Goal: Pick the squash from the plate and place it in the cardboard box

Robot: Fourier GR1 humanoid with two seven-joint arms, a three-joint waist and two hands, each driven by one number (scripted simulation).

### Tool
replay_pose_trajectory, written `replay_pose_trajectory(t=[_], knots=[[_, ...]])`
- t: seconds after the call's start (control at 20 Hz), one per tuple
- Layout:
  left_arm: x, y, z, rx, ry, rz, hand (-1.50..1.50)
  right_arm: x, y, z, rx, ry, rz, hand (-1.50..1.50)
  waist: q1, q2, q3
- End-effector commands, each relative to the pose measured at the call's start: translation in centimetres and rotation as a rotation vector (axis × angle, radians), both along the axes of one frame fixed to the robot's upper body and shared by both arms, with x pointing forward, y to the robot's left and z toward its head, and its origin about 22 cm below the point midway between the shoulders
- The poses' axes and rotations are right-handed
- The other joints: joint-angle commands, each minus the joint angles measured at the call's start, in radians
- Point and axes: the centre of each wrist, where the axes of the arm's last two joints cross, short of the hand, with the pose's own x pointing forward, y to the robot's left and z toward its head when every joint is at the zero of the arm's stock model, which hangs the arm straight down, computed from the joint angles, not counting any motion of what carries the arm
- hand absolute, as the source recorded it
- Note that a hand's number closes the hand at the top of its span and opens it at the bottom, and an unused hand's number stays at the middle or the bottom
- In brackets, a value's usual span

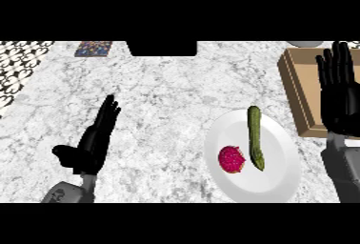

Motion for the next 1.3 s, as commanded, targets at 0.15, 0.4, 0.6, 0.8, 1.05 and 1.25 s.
replay_pose_trajectory(t=[0.15,0.4,0.6,0.8,1.05,1.25], knots=[[2.5,4.3,5.0,0.308,-0.178,-0.066,0.0,-0.8,-3.3,7.9,-0.125,-0.141,0.037,-1.5,-0.056,0.051,-0.047],[2.9,5.9,7.1,0.403,-0.164,-0.161,0.0,-4.0,-8.7,7.4,-0.498,0.076,-0.005,-1.5,-0.068,0.056,-0.047],[2.9,7.2,6.9,0.4,-0.183,-0.202,0.0,-5.7,-10.7,6.7,-0.596,-0.03,0.044,-1.5,-0.047,0.061,-0.047],[3.2,5.9,7.0,0.41,-0.189,-0.226,0.0,-5.2,-9.1,6.8,-0.849,-0.064,0.101,-1.5,-0.036,0.064,-0.047],[3.9,6.9,7.6,0.411,-0.183,-0.218,0.0,-6.3,-7.4,7.5,-1.027,0.056,0.186,-1.5,-0.04,0.063,-0.049],[3.8,5.2,6.6,0.393,-0.2,-0.216,0.0,-6.6,-4.0,9.8,-1.246,0.157,0.255,-1.5,-0.035,0.063,-0.05]])
